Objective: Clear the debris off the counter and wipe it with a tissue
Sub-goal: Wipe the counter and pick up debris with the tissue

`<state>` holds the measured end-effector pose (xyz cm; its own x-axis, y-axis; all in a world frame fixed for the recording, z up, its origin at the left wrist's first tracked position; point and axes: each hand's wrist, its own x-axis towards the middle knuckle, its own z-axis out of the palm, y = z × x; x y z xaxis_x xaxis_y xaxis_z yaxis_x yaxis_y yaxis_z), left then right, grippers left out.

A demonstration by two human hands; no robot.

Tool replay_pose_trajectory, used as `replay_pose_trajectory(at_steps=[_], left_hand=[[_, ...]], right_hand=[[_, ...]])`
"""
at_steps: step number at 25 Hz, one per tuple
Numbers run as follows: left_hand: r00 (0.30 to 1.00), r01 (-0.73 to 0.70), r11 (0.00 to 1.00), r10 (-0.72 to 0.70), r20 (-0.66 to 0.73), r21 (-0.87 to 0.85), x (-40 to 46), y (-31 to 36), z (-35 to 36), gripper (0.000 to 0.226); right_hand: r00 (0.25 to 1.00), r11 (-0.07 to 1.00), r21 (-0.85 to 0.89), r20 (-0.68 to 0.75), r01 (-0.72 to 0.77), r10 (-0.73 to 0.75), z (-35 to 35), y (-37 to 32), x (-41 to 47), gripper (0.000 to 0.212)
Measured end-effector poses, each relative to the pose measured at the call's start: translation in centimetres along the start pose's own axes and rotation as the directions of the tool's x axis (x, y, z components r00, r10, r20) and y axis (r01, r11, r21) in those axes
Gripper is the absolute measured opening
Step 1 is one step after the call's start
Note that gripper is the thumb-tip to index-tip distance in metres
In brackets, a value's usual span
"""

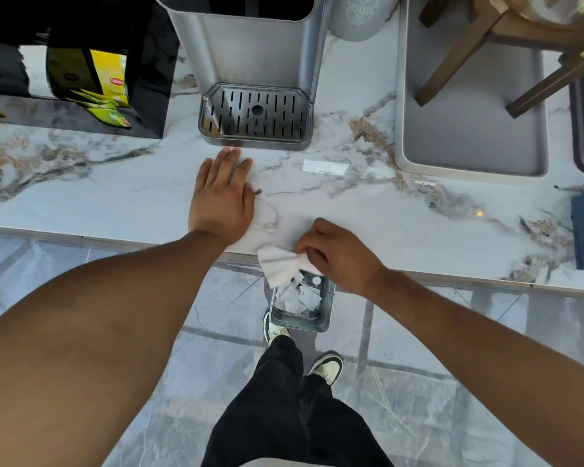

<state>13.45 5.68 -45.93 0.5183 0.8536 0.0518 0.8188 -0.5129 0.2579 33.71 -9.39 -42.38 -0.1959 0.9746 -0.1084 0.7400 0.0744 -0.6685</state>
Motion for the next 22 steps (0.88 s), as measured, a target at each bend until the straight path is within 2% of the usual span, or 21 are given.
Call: replay_pose_trajectory(at_steps=[3, 5, 7, 9, 11, 14, 17, 19, 22], left_hand=[[1.000, -0.001, 1.000, 0.001, 0.001, 0.001, -0.1, -0.1, 0.0, 0.050], [1.000, 0.001, 1.000, -0.001, -0.003, 0.003, 0.0, 0.0, 0.0, 0.050], [1.000, 0.002, 1.000, -0.002, -0.005, 0.003, 0.0, 0.0, 0.0, 0.050], [1.000, 0.005, 1.000, -0.005, -0.002, 0.003, 0.0, 0.0, 0.0, 0.050], [1.000, -0.002, 1.000, 0.002, -0.005, 0.006, 0.0, 0.0, -0.1, 0.050], [1.000, -0.008, 1.000, 0.008, -0.017, -0.001, 0.0, -0.1, 0.0, 0.050], [1.000, -0.006, 1.000, 0.006, -0.021, -0.002, 0.0, -0.2, 0.1, 0.050], [1.000, -0.006, 1.000, 0.006, -0.023, -0.003, 0.0, -0.2, 0.2, 0.050], [1.000, -0.007, 1.000, 0.007, -0.029, -0.002, 0.0, -0.2, 0.3, 0.050]], right_hand=[[0.992, 0.998, 0.049, 0.124, -0.040, 0.034, 1.0, -0.3, -4.8, 0.015], [0.991, 0.993, 0.098, 0.117, -0.072, 0.060, 1.1, -0.8, -7.0, 0.016], [0.996, 0.988, 0.132, 0.008, -0.086, 0.086, 0.2, -0.9, -6.7, 0.018], [0.970, 0.986, 0.105, -0.192, -0.128, 0.146, -1.7, -0.4, -4.1, 0.019], [0.901, 0.971, 0.025, -0.368, -0.239, 0.231, -4.1, 0.9, -0.3, 0.019], [0.801, 0.924, 0.005, -0.496, -0.383, 0.335, -6.9, 2.9, 5.5, 0.022], [0.752, 0.877, -0.019, -0.524, -0.480, 0.400, -7.8, 4.1, 10.1, 0.024], [0.731, 0.843, 0.007, -0.494, -0.538, 0.471, -7.9, 4.5, 12.0, 0.029], [0.758, 0.845, 0.013, -0.435, -0.535, 0.486, -7.3, 4.7, 13.3, 0.037]])
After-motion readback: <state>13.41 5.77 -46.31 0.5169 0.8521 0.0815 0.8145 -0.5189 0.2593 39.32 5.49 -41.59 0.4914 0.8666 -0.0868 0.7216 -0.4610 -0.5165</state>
